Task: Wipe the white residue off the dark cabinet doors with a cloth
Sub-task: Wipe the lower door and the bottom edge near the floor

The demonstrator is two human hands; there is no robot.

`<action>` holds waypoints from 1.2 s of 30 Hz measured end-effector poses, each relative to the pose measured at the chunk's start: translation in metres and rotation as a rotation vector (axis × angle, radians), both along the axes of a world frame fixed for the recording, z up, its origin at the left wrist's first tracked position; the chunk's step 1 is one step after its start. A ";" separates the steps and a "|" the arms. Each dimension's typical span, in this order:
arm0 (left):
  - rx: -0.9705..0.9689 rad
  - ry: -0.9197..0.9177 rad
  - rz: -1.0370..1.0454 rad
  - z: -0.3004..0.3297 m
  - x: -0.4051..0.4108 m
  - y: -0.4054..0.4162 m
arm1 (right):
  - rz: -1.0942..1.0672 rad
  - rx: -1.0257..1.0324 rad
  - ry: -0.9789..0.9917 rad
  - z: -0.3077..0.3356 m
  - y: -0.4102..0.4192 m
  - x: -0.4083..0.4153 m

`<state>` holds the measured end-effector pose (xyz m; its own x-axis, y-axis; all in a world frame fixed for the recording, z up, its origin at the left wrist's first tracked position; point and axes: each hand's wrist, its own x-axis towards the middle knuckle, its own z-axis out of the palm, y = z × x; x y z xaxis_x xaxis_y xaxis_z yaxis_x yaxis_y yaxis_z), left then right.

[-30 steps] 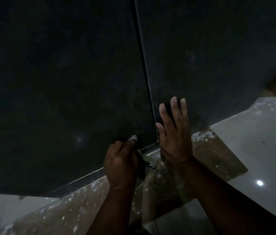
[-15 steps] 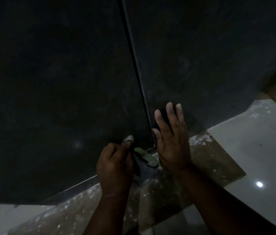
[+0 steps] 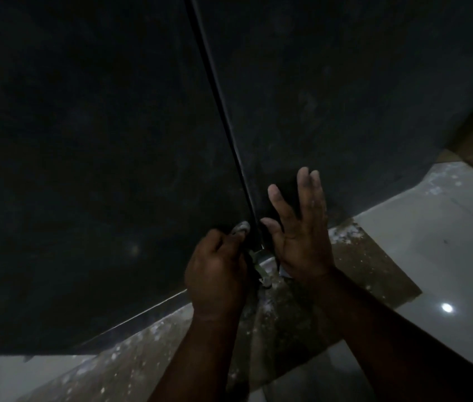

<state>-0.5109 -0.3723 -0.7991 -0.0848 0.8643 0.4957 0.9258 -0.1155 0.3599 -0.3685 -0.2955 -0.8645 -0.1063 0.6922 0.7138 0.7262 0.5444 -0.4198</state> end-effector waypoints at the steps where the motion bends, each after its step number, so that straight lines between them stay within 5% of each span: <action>1: -0.040 0.000 0.005 -0.005 0.002 -0.001 | 0.002 -0.001 0.001 -0.001 0.001 0.001; 16: 0.167 -0.036 0.009 -0.020 0.020 0.015 | 0.034 -0.049 0.027 -0.004 -0.001 0.006; 23: -0.229 0.058 0.058 -0.056 0.016 0.007 | 0.029 -0.091 0.086 -0.012 -0.008 0.004; 27: -0.494 -0.075 0.159 -0.064 0.013 0.002 | 0.020 -0.156 0.111 -0.015 -0.031 0.003; 32: -0.150 -0.429 0.107 -0.024 0.036 0.011 | -0.078 -0.512 0.452 -0.014 -0.060 -0.012; 36: -0.155 -0.648 -0.104 0.009 0.039 0.022 | -0.047 -0.738 0.867 0.000 -0.067 -0.022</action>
